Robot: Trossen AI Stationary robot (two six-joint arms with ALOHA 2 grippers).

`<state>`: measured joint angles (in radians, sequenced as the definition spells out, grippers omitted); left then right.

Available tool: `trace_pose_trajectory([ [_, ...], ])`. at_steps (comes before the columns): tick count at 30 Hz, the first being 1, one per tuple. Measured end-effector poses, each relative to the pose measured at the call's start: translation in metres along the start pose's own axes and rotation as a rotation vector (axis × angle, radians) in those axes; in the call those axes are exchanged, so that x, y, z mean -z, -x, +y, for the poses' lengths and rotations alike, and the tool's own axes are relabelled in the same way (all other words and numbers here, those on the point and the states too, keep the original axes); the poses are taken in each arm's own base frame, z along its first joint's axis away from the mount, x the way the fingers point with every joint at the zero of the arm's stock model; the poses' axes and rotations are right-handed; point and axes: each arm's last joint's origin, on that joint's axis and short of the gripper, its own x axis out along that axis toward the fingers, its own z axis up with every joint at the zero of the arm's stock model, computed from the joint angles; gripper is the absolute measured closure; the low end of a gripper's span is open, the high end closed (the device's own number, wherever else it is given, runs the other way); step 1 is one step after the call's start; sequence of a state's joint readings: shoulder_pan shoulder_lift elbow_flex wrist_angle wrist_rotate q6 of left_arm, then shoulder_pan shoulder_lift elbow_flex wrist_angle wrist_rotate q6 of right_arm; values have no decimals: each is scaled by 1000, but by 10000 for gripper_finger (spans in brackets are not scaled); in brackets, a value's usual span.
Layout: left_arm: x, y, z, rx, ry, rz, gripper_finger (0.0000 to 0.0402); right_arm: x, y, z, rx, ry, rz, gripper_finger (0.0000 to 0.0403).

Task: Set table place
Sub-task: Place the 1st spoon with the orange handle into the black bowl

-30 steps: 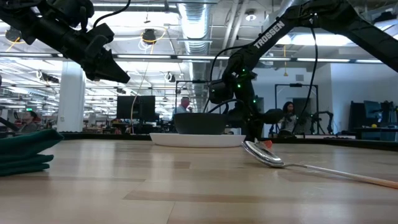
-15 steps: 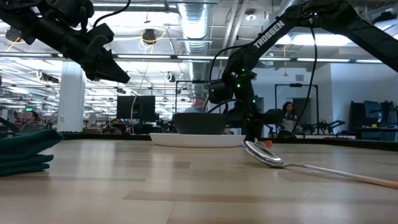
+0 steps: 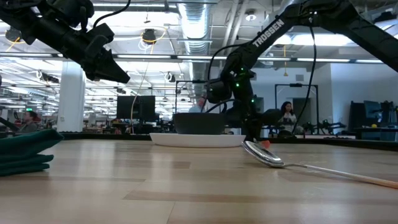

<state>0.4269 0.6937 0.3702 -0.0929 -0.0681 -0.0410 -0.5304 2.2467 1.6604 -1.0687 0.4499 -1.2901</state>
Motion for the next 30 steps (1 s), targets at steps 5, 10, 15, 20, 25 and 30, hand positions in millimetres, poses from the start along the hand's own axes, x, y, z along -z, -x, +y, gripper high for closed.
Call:
trace_pose_trajectory([
  [5,0,0,0,0,0,0,296,0,0,-1,7,-121,-3,342],
  [10,0,0,0,0,0,0,296,-1,0,0,4,-126,-2,342],
  [15,0,0,0,0,0,0,296,-1,1,1,-10,-59,0,342],
  [20,0,0,0,0,0,0,296,0,0,2,-13,-52,1,342],
  [25,0,0,0,0,0,-1,296,0,0,2,-14,-51,1,342],
  [30,0,0,0,0,0,-1,296,-1,1,2,-12,-58,3,342],
])
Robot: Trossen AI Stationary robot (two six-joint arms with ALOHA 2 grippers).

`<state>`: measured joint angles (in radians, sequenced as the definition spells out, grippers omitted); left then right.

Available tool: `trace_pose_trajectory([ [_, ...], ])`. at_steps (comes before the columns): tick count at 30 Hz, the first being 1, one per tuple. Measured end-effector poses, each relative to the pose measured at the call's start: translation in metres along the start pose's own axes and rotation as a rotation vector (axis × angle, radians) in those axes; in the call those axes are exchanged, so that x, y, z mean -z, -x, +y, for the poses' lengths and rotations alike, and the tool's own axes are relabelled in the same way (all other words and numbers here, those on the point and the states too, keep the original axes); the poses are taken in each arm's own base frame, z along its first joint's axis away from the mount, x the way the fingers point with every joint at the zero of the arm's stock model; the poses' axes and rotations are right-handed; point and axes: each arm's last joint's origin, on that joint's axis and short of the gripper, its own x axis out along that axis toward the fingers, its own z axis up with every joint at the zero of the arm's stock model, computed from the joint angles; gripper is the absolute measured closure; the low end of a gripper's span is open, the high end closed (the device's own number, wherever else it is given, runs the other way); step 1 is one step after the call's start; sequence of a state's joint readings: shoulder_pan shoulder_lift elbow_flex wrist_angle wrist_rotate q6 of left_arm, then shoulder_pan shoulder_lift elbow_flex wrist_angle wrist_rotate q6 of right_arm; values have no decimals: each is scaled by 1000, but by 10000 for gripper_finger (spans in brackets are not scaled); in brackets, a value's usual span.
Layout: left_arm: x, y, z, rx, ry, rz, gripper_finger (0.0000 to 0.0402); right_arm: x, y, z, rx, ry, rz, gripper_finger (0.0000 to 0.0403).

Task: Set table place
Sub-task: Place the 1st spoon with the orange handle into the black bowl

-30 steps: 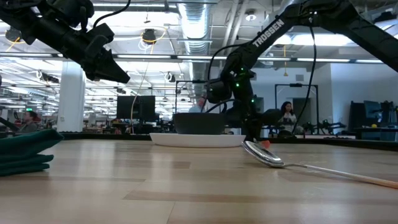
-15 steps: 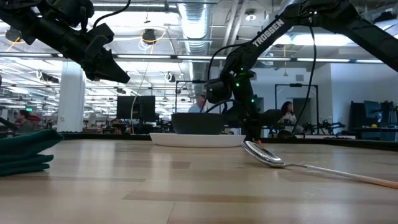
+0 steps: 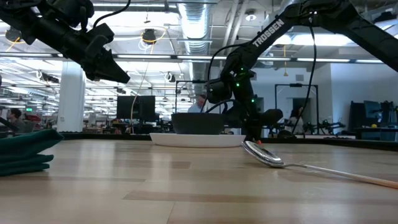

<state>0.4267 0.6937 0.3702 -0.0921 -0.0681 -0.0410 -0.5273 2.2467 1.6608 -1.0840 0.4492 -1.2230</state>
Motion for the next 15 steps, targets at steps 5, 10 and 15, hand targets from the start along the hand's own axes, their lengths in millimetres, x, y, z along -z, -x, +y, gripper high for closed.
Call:
trace_pose_trajectory([
  [5,0,0,0,0,0,0,296,-3,2,1,5,-12,0,342],
  [10,0,0,0,0,-1,-1,296,-4,2,1,8,-10,-1,342],
  [15,0,0,0,0,-1,-1,296,-4,2,1,8,-4,-1,342],
])
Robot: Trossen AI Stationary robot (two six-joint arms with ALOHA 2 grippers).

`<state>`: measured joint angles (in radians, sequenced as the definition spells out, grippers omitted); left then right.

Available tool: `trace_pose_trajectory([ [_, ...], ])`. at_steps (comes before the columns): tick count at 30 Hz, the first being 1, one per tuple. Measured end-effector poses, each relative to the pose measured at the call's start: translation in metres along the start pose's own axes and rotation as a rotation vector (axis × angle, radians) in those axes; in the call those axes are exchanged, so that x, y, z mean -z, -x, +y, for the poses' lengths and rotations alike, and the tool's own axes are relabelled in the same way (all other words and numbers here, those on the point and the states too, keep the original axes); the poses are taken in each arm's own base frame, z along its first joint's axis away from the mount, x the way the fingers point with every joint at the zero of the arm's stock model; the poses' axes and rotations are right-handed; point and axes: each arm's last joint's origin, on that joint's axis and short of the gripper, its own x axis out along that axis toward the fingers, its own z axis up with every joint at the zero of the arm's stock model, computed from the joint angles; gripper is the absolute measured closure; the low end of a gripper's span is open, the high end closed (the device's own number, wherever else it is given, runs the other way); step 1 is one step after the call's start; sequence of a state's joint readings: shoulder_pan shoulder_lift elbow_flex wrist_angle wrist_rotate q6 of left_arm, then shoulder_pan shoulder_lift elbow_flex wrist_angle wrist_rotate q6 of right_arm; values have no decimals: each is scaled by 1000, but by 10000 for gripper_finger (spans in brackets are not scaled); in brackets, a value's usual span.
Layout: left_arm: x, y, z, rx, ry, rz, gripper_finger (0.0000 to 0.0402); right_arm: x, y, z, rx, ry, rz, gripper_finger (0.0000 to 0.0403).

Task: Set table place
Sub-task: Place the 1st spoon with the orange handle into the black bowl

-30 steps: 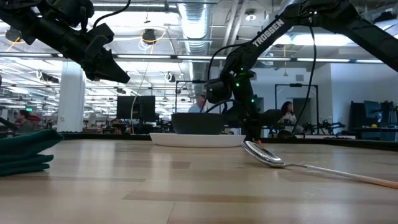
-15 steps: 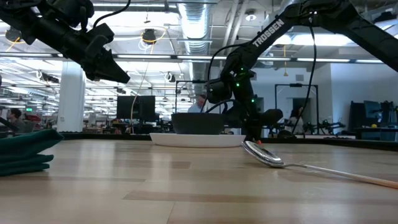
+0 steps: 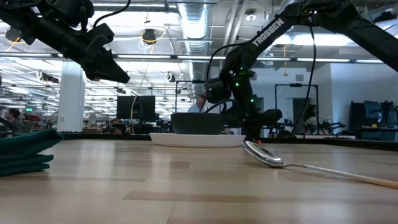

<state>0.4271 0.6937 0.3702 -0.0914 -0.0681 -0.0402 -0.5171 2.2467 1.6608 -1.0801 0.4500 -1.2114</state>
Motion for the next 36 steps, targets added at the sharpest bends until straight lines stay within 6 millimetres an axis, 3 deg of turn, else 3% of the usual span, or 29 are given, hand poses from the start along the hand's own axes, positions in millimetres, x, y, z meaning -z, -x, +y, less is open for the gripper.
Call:
trace_pose_trajectory([
  [26,0,0,0,0,0,0,296,-7,3,0,23,-28,-12,341],
  [31,0,0,0,0,9,0,296,-7,3,0,24,-36,-12,316],
  [36,0,0,0,0,9,0,296,-7,3,0,23,-36,-12,262],
])
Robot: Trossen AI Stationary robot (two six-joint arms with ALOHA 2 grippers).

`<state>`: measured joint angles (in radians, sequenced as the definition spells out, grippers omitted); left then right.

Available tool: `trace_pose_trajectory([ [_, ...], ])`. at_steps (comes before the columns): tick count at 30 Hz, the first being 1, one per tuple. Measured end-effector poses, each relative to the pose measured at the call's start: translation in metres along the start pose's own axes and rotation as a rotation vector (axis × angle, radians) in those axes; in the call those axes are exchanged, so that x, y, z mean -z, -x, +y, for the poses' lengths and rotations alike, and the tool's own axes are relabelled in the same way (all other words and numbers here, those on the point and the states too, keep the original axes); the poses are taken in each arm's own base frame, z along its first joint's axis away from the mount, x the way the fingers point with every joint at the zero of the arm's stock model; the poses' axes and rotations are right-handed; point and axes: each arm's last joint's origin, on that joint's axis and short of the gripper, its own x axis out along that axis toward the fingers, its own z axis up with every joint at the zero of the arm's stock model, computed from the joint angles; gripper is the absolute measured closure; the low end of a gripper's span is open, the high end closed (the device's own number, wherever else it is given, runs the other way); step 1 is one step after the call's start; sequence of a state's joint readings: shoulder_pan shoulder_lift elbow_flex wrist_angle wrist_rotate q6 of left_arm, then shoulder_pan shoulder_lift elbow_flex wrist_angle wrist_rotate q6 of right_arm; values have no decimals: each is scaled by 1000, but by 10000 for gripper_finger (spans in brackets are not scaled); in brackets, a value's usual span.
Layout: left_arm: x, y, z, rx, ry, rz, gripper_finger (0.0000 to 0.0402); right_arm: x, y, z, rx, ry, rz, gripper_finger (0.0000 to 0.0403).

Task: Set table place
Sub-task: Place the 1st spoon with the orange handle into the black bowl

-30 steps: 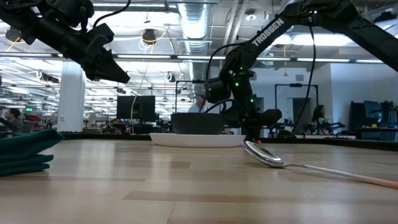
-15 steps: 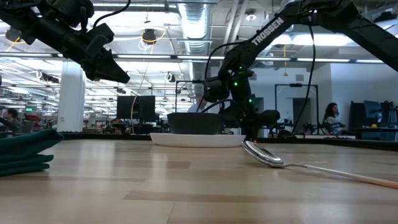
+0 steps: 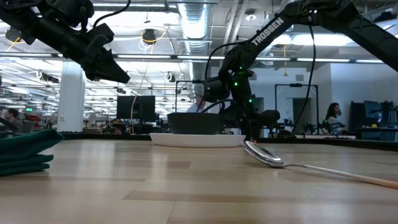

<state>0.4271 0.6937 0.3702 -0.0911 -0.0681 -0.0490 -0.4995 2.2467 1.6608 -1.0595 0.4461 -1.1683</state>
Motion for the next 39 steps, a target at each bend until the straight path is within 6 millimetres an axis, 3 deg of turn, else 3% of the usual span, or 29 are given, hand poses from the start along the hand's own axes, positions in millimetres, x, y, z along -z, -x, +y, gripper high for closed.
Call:
trace_pose_trajectory([
  [9,0,0,0,0,0,0,296,0,0,0,-1,10,1,179],
  [17,0,0,0,0,0,0,296,1,3,-1,0,-5,0,167],
  [22,0,0,0,0,0,0,296,6,21,-13,39,-80,-19,169],
  [29,0,0,0,0,0,1,296,22,63,-26,55,-159,-28,170],
  [32,0,0,0,0,-2,1,296,33,84,-29,50,-359,-36,170],
  [36,0,0,0,0,-6,1,296,55,110,-35,21,-934,-97,170],
  [39,0,0,0,0,-19,1,296,70,121,-35,-105,-1314,-150,170],
])
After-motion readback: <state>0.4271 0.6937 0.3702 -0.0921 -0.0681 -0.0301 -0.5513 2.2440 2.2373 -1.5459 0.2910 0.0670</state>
